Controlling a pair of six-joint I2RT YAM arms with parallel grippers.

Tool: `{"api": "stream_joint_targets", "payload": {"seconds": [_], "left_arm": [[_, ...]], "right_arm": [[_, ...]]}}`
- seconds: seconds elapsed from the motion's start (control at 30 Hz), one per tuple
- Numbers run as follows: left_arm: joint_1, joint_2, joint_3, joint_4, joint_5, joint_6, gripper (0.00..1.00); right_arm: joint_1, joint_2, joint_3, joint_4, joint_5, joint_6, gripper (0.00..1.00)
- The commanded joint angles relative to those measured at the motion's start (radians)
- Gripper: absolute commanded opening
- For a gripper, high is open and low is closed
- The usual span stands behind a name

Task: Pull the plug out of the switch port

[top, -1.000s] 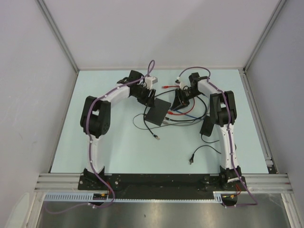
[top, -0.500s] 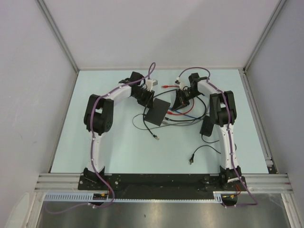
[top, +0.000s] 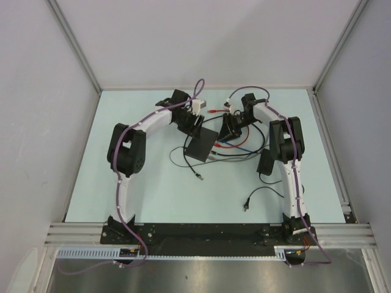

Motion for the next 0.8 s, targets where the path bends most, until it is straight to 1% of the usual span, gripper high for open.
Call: {"api": "stream_joint_targets", "payload": {"seconds": [0.0,0.03,0.07,0.1,0.13,0.17,0.2,0.4,0.5,0.73,0.77], "left_arm": [[-0.001,-0.115,0.018,0.025,0.032,-0.045,0.6],[-0.004,-0.106,0.023,0.015,0.055,-0.048,0.54],[-0.008,-0.083,0.024,0.006,0.088,-0.045,0.32],[-0.016,-0.071,0.027,-0.012,0.138,-0.033,0.23],[-0.019,-0.06,0.023,-0.014,0.151,-0.029,0.15],[-0.024,-0.045,0.02,-0.017,0.155,-0.023,0.03],[-0.028,-0.036,0.017,-0.024,0.168,-0.013,0.0],[-0.028,0.034,0.036,-0.061,0.178,0.029,0.0],[-0.03,0.041,0.026,-0.061,0.163,0.043,0.0],[-0.036,0.047,-0.008,-0.055,0.14,0.066,0.0],[-0.036,0.049,-0.008,-0.055,0.139,0.066,0.0]], "right_arm": [[-0.005,0.012,-0.025,0.051,0.058,-0.006,0.56],[-0.007,0.019,-0.019,0.054,0.059,-0.001,0.55],[-0.007,0.022,-0.019,0.057,0.066,0.002,0.55],[-0.005,0.027,-0.018,0.066,0.07,0.008,0.54],[-0.004,0.03,-0.013,0.068,0.075,0.014,0.53],[-0.004,0.036,-0.013,0.071,0.076,0.017,0.53],[-0.001,0.038,-0.012,0.08,0.079,0.022,0.53],[0.008,0.065,0.01,0.097,0.092,0.062,0.47],[0.018,0.076,0.024,0.1,0.128,0.074,0.43],[0.027,0.099,0.05,0.092,0.167,0.1,0.44],[0.028,0.099,0.053,0.094,0.197,0.108,0.44]]}}
